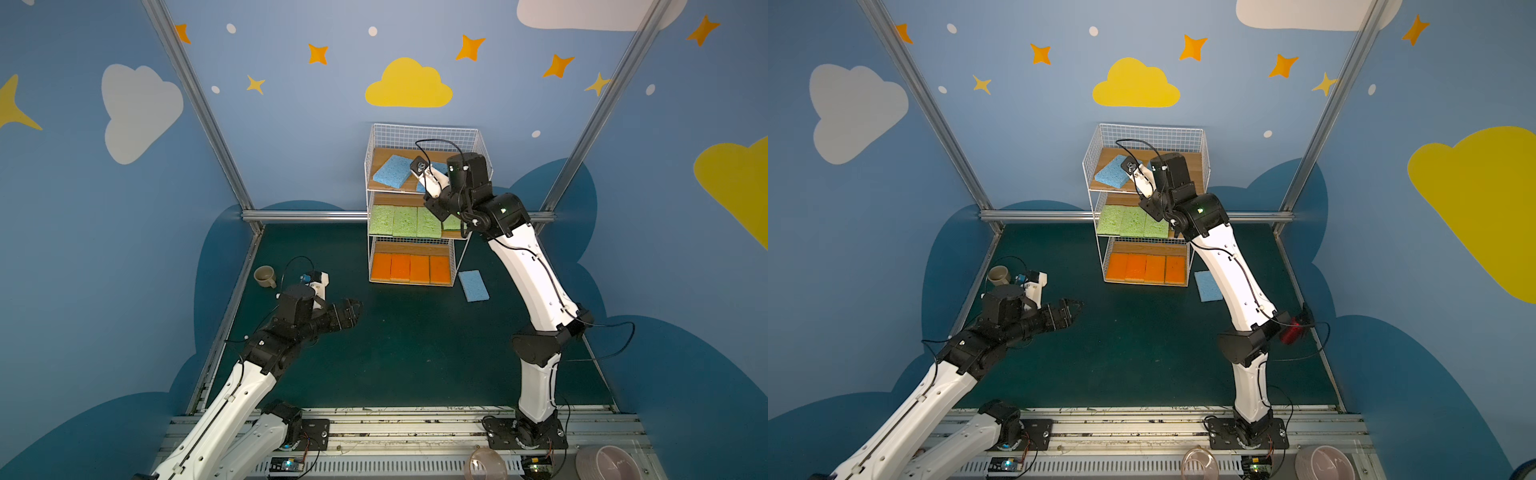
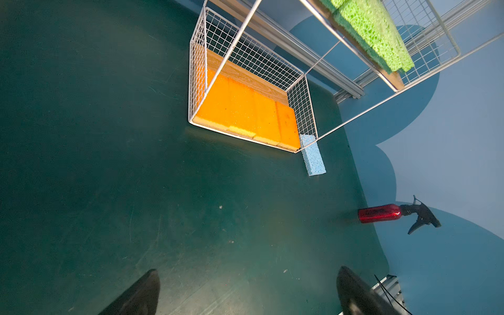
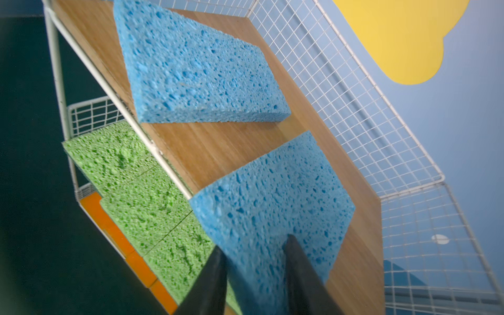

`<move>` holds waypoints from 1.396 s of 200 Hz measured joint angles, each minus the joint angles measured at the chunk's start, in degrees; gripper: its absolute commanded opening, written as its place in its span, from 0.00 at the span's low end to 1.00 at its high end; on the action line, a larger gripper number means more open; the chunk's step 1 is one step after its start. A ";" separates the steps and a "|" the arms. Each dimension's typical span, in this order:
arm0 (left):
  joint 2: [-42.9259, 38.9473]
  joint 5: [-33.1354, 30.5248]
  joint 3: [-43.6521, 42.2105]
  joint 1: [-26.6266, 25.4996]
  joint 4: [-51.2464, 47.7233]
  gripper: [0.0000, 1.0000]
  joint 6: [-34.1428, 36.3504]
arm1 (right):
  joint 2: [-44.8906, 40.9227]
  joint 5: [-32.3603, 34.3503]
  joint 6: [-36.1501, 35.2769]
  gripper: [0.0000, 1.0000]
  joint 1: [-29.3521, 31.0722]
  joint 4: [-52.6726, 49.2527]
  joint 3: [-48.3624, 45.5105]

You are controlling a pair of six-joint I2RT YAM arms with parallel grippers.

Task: Place and organize the cleaning sponges onto the shelf
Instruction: 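Lower the blue sponge beside the other blue sponge on the top board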

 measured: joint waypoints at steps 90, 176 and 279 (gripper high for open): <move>-0.28 -0.04 -0.85 0.15 0.00 1.00 0.02 | -3.78 0.15 -1.68 0.17 1.73 8.98 -9.51; -0.35 -0.26 -0.94 0.68 0.00 1.00 0.26 | -7.41 -3.50 -4.26 0.15 2.21 20.28 -19.76; 0.63 -0.24 -0.94 1.01 0.04 1.00 0.24 | -11.47 -12.22 -5.75 0.28 0.94 29.35 -28.83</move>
